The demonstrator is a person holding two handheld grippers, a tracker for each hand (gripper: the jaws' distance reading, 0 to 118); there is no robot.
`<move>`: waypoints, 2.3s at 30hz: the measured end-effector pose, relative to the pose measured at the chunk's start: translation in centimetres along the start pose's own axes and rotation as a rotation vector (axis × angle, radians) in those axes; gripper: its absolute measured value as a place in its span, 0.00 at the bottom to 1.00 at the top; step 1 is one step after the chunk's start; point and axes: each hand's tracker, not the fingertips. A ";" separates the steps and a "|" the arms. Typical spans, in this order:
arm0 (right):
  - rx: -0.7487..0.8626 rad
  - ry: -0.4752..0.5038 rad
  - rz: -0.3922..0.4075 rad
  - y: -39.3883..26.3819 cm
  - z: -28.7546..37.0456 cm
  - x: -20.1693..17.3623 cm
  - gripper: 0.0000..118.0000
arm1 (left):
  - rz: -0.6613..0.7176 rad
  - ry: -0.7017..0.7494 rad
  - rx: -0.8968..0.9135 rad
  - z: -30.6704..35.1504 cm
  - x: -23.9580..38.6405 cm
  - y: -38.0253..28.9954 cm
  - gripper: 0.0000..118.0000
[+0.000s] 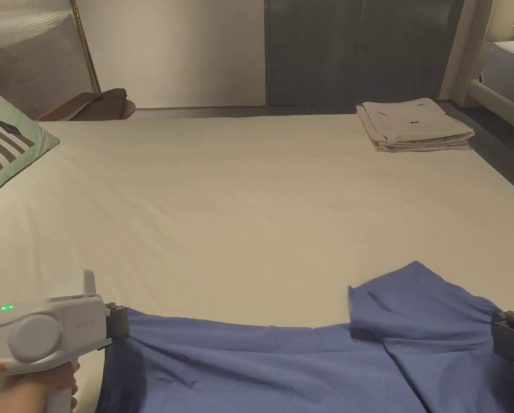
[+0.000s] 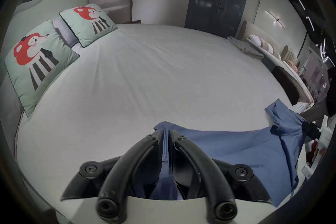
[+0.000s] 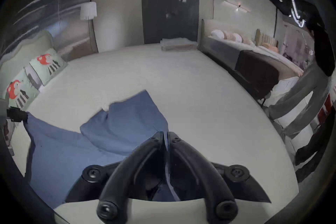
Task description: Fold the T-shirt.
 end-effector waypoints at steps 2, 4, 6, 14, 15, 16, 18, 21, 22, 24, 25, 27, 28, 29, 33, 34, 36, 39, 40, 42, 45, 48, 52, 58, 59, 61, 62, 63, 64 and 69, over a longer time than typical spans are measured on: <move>0.071 0.006 -0.025 0.6 2.1 0.6 0.03 | 0.022 -0.012 0.038 2.2 -0.7 -0.1 0.04; 0.138 0.006 -0.065 1.2 4.8 1.2 0.03 | 0.049 -0.019 0.079 4.6 -1.2 -0.4 0.04; 0.206 0.006 -0.086 1.8 7.4 1.5 0.03 | 0.071 -0.021 0.134 7.0 -1.9 -0.7 0.04; 0.460 0.050 -0.164 2.8 17.5 3.0 0.03 | 0.202 -0.074 0.390 17.9 -4.6 -3.5 0.04; 0.492 0.056 -0.167 2.8 18.8 3.1 0.03 | 0.214 -0.084 0.433 19.6 -4.6 -4.0 0.04; 0.521 0.056 -0.169 2.8 20.0 3.0 0.03 | 0.225 -0.084 0.472 21.1 -4.8 -4.5 0.04; 0.575 0.071 -0.169 2.8 22.6 2.3 0.03 | 0.246 -0.091 0.550 23.7 -5.1 -5.3 0.04; 0.652 0.086 -0.161 2.8 25.7 1.7 0.03 | 0.275 -0.084 0.661 26.7 -5.8 -6.5 0.04; 0.669 0.090 -0.156 2.8 26.7 1.5 0.03 | 0.278 -0.077 0.693 27.7 -5.9 -6.9 0.04; 0.719 0.091 -0.140 2.8 28.2 1.1 0.03 | 0.276 -0.070 0.743 29.2 -5.9 -7.3 0.04; 0.730 0.086 -0.128 2.8 28.8 0.9 0.03 | 0.274 -0.066 0.762 30.0 -5.9 -7.4 0.04; 0.754 0.086 -0.123 3.0 29.8 0.5 0.03 | 0.264 -0.062 0.781 30.9 -5.8 -7.4 0.04; 0.762 0.091 -0.126 3.2 30.1 0.4 0.03 | 0.262 -0.058 0.795 31.3 -5.6 -7.3 0.04; 0.771 0.093 -0.127 3.3 30.2 0.3 0.03 | 0.258 -0.057 0.798 31.6 -5.4 -7.1 0.04; 0.774 0.094 -0.126 5.0 29.4 0.1 0.03 | 0.193 -0.008 0.814 31.1 -4.8 -5.2 0.04; 0.773 0.095 -0.126 5.6 28.9 -0.1 0.03 | 0.186 -0.005 0.817 30.7 -4.6 -4.4 0.04; 0.773 0.073 -0.099 7.2 27.7 -0.7 0.03 | 0.175 0.006 0.815 29.8 -4.1 -2.6 0.03; 0.764 0.066 -0.086 10.2 25.3 -1.2 0.03 | 0.140 0.030 0.821 28.5 -2.4 0.6 0.03; 0.760 0.055 -0.078 11.4 24.4 -1.5 0.03 | 0.123 0.035 0.820 27.9 -2.0 1.9 0.03; 0.758 0.058 -0.087 13.6 22.5 -1.4 0.03 | 0.105 0.041 0.825 27.0 -1.4 4.4 0.03; 0.765 0.043 -0.076 17.6 20.1 -2.2 0.03 | 0.086 0.051 0.833 24.9 -1.3 8.9 0.03; 0.777 0.034 -0.062 21.7 17.8 -2.8 0.03 | 0.079 0.054 0.851 23.5 -0.7 13.2 0.03; 0.792 0.027 -0.061 27.0 14.0 -3.8 0.03 | 0.057 0.072 0.882 22.1 0.3 18.8 0.03; 0.802 0.003 -0.034 32.8 8.8 -6.0 0.03 | 0.087 0.075 0.903 17.7 0.8 26.1 0.03; 0.803 0.000 -0.031 33.6 8.0 -6.2 0.03 | 0.093 0.077 0.905 17.0 0.8 27.0 0.03; 0.811 -0.006 -0.027 35.1 6.5 -6.7 0.03 | 0.099 0.083 0.907 16.2 1.2 28.3 0.03; 0.813 -0.012 -0.024 35.5 6.1 -7.0 0.03 | 0.106 0.082 0.908 15.7 1.2 28.9 0.03; 0.818 -0.014 -0.022 36.1 5.6 -7.2 0.03 | 0.111 0.082 0.910 15.1 1.2 29.5 0.03; 0.820 -0.017 -0.019 36.6 5.2 -7.3 0.03 | 0.116 0.083 0.909 14.6 1.2 30.1 0.03; 0.822 -0.022 -0.003 37.3 2.8 -7.7 0.03 | 0.134 0.087 0.897 12.2 1.7 30.8 0.03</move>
